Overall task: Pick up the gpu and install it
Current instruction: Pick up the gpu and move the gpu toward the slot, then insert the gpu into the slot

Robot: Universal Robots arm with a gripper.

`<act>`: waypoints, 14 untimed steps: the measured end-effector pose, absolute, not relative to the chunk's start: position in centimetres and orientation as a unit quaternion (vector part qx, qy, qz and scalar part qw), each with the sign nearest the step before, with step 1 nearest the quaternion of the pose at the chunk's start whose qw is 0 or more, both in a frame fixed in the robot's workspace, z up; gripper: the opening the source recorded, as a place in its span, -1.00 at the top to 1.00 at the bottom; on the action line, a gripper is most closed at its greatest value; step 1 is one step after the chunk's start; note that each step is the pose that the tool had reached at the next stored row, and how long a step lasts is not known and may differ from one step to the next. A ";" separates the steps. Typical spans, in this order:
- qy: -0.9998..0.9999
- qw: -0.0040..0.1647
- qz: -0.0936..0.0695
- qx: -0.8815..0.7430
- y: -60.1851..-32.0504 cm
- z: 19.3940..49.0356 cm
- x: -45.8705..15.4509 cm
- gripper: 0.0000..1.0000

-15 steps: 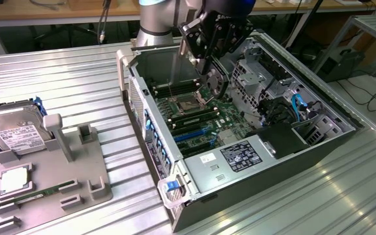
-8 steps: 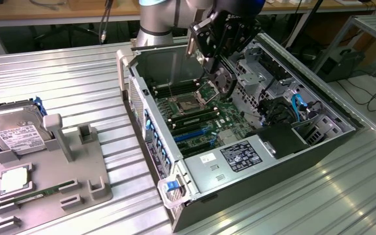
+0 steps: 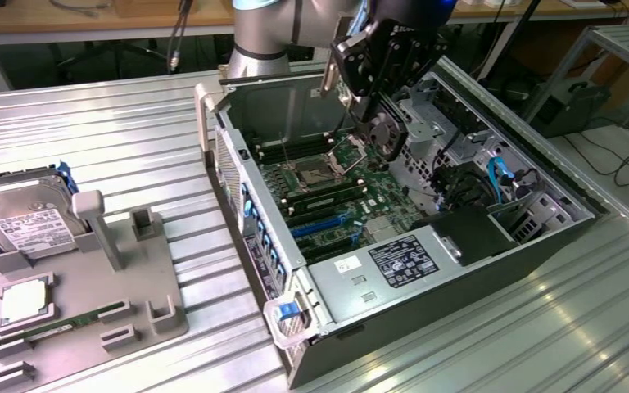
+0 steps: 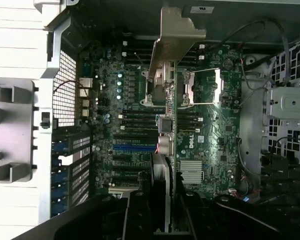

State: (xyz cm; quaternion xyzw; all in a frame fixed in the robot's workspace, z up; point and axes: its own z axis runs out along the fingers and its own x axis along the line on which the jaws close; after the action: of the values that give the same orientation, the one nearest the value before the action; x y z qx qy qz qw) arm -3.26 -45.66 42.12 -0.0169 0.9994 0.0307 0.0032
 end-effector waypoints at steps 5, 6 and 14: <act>0.999 0.004 0.031 -0.017 -45.7 42.1 -3.0 0.45; 0.999 0.004 0.031 -0.017 -45.7 42.1 -3.0 0.45; 0.999 0.004 0.031 -0.017 -45.7 42.1 -3.0 0.45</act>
State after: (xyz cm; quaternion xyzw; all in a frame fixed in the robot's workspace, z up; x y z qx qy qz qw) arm -3.03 -45.66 42.09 -0.0170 0.9994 0.0307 0.0036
